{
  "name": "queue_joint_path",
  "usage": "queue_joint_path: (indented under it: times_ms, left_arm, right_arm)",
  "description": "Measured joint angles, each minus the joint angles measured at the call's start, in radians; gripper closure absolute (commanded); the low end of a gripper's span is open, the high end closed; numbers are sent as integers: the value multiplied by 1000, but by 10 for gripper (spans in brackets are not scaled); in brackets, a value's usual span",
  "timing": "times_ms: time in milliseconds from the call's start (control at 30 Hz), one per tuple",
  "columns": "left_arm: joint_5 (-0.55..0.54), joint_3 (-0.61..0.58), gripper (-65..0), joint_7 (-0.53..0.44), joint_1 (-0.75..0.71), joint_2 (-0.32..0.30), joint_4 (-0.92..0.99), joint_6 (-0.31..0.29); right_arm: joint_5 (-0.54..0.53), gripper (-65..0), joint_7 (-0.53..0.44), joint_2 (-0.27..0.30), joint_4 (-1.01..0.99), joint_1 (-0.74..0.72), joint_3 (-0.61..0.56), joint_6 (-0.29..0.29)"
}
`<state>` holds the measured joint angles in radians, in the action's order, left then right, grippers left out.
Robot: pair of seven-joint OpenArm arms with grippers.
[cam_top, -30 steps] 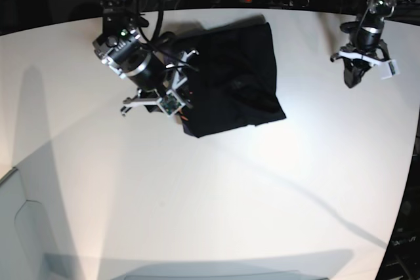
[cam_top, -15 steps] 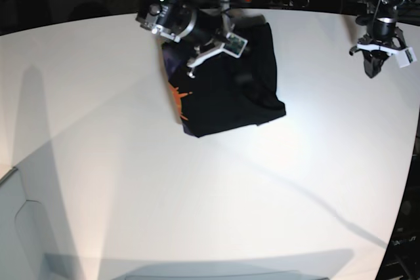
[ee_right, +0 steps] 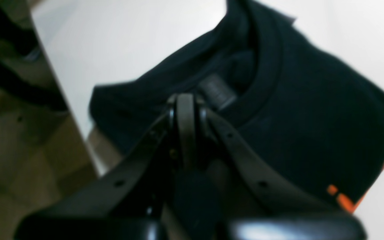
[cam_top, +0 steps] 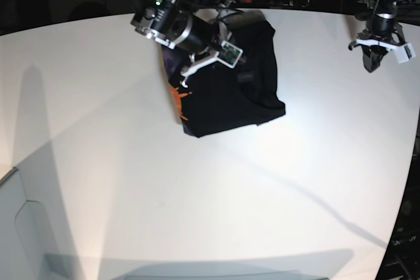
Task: Fold the T-shirt properly
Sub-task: 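Grasp the folded bundle's edges with both grippers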
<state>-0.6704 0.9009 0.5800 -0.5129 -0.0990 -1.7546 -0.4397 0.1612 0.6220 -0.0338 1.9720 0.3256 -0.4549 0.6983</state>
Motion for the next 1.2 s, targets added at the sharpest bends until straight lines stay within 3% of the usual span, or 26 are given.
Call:
queue_joint_path:
  times_ms: [133, 233, 567, 700, 867, 1033, 1100, 1200]
  left_arm:
    - [-1, 0, -126, -5, 1, 1, 0, 0]
    - [3, 2, -158, -2, -15, 23, -7, 1]
    - [0, 1, -159, -3, -50, 64, -70, -2]
    - [0, 2, -159, -3, -58, 63, -73, -2]
    - [0, 2, -161, -4, -58, 61, -73, -2]
    - [0, 0, -162, -5, -58, 61, -74, -2]
    - [0, -4, -164, 0, -58, 66, -84, -2]
    - [2, -5, -241, -3, -56, 105, -139, 0]
  right_arm:
    - [1, 0, 6, -71, -62, -75, -1, 0]
    - [-2, 0, 2, -116, -128, -143, 3, 0]
    - [-3, 0, -18, -108, -470, -335, -46, 0]
    - [-4, 0, -85, -111, -515, -338, -73, 0]
    - [-5, 0, -102, -111, -566, -336, -190, 1]
    - [13, 0, -77, -103, -454, -331, -180, 0]
    - [-10, 0, -96, -114, -348, -314, -123, 1]
    - [-8, 0, -93, -114, -209, -277, -14, 0]
